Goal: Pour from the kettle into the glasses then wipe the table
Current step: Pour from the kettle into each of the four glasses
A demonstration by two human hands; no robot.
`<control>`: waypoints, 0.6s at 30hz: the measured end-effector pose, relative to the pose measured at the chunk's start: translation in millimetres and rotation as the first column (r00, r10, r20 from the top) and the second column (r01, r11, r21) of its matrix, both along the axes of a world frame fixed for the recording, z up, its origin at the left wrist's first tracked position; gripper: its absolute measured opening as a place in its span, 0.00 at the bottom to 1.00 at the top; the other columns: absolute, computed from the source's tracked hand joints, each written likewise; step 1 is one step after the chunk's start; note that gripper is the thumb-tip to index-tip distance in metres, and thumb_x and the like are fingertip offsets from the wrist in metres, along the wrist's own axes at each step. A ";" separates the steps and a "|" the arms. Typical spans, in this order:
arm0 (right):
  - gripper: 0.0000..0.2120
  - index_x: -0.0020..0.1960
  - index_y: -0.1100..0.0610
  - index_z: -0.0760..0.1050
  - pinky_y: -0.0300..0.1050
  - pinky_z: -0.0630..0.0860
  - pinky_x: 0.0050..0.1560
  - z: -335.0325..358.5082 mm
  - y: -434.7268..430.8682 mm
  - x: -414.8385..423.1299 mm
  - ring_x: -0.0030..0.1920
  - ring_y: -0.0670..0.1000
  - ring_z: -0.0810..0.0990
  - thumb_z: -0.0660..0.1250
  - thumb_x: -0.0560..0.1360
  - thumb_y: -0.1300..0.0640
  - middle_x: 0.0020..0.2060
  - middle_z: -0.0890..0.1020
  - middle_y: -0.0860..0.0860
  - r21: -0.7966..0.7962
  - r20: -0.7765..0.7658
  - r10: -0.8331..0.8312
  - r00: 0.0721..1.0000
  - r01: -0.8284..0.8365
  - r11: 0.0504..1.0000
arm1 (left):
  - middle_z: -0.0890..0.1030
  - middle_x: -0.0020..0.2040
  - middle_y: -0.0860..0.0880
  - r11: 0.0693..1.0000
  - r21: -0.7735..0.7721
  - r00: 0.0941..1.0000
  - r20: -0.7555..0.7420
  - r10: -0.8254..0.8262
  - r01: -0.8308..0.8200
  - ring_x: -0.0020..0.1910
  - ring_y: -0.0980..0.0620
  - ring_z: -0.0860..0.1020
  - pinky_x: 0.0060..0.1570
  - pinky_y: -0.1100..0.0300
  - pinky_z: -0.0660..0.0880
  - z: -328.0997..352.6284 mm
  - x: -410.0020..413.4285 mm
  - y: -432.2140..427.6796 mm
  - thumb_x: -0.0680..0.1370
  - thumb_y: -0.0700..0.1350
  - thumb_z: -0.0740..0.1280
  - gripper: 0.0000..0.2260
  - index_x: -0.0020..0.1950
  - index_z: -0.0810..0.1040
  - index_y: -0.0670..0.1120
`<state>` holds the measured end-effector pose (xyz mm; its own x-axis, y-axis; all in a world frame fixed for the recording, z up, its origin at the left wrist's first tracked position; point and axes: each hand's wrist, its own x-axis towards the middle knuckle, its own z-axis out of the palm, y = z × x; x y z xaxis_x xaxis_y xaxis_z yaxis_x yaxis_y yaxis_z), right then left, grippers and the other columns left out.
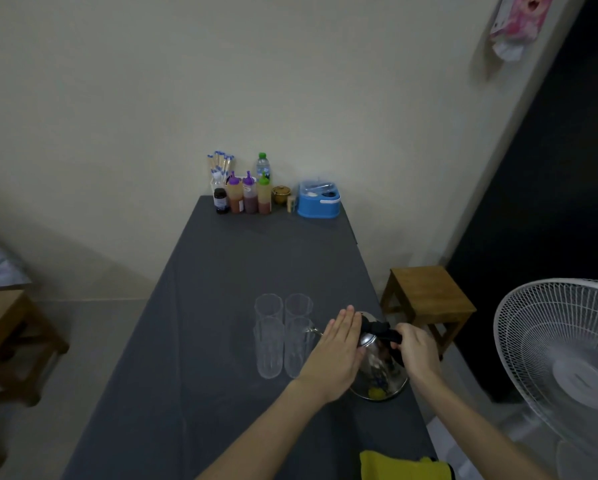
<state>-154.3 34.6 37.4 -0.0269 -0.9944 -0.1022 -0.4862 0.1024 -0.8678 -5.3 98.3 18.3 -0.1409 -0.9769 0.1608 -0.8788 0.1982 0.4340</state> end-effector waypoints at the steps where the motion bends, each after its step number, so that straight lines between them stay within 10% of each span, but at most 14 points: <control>1: 0.17 0.33 0.56 0.77 0.58 0.74 0.51 0.0 -0.2 0.3 0.43 0.59 0.79 0.56 0.77 0.60 0.31 0.79 0.53 -0.007 -0.004 0.001 1.000 -0.001 1.000 | 0.44 0.78 0.44 1.000 0.003 1.000 0.000 0.001 -0.001 0.77 0.51 0.41 0.71 0.57 0.32 0.0 0.2 0.0 0.72 0.61 0.29 0.38 0.77 0.43 0.42; 18: 0.17 0.32 0.55 0.76 0.46 0.69 0.39 10.2 0.1 5.2 0.36 0.51 0.77 0.57 0.77 0.59 0.30 0.79 0.52 -0.034 0.005 -0.008 1.000 0.008 0.999 | 0.43 0.78 0.43 1.000 -0.009 1.000 0.008 0.006 -0.006 0.76 0.50 0.41 0.70 0.58 0.31 3.8 4.1 -1.2 0.73 0.59 0.31 0.36 0.77 0.42 0.41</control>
<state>-149.1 34.7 47.6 -0.0349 -0.9971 -0.0681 -0.4814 0.0765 -0.8732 -1.2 97.1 22.0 -0.1362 -0.9762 0.1686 -0.8837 0.1967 0.4247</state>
